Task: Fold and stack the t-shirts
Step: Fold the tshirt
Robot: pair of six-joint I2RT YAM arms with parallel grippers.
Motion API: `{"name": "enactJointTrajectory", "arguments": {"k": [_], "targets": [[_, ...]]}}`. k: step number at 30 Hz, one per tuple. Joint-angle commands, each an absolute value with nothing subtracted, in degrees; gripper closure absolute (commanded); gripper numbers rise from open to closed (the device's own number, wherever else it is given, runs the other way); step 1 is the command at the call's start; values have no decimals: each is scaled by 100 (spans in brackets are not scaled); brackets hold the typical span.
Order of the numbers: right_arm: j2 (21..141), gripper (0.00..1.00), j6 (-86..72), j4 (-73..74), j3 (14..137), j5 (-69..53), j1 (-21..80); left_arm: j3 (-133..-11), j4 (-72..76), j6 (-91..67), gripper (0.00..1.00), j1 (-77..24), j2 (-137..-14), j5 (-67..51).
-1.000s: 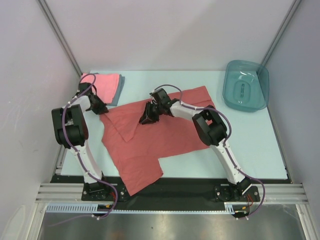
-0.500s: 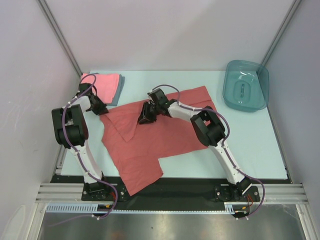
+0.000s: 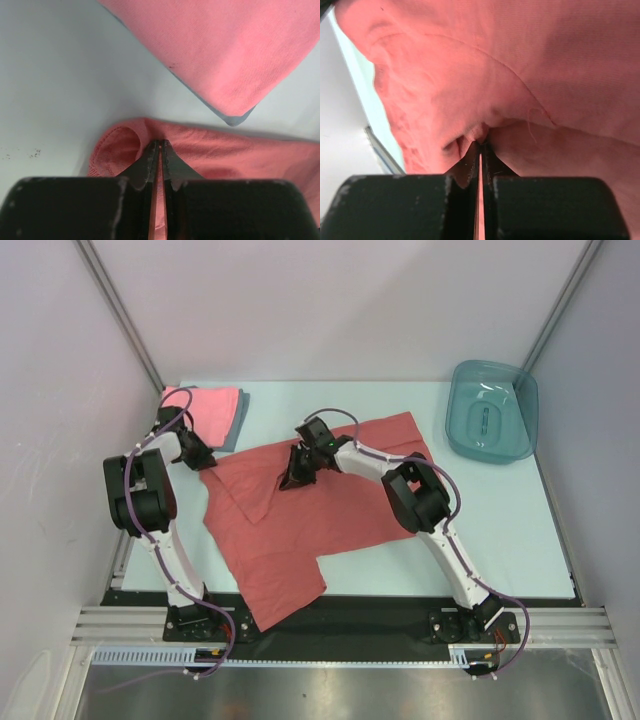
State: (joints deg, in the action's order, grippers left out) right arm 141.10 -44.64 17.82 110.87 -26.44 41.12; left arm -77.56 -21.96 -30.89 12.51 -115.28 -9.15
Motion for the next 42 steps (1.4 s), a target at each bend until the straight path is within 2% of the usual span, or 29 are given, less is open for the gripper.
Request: {"name": "enactJointTrajectory", "arguments": {"k": [1, 9, 20, 28, 31, 32, 35, 42], "targets": [[13606, 100, -3930, 2739, 11426, -2426, 4078, -7717, -2180, -2892, 91, 1292, -11320, -853], [13193, 100, -3402, 3901, 11207, -2514, 4061, -7725, -2215, -2751, 92, 1310, -11355, -694], [12920, 100, -2831, 4193, 10784, -2565, 3744, -7778, -2329, -2540, 92, 1301, -11320, -580], [13350, 100, -2470, 4350, 11416, -2856, 3630, -7963, -2496, -2514, 88, 1309, -11259, -580], [13456, 100, -2461, 4386, 11593, -2892, 3621, -8086, -2706, -2540, 68, 1301, -11128, -432], [13473, 100, -2478, 4342, 11575, -2996, 3621, -8086, -2759, -2566, 48, 1309, -11057, -378], [13570, 100, -2505, 4324, 11602, -3181, 3665, -7929, -2926, -2742, 31, 1301, -10637, -281], [13562, 99, -2522, 4307, 11207, -3111, 3657, -7111, -3234, -3076, 30, 1292, -9486, -579]]}}
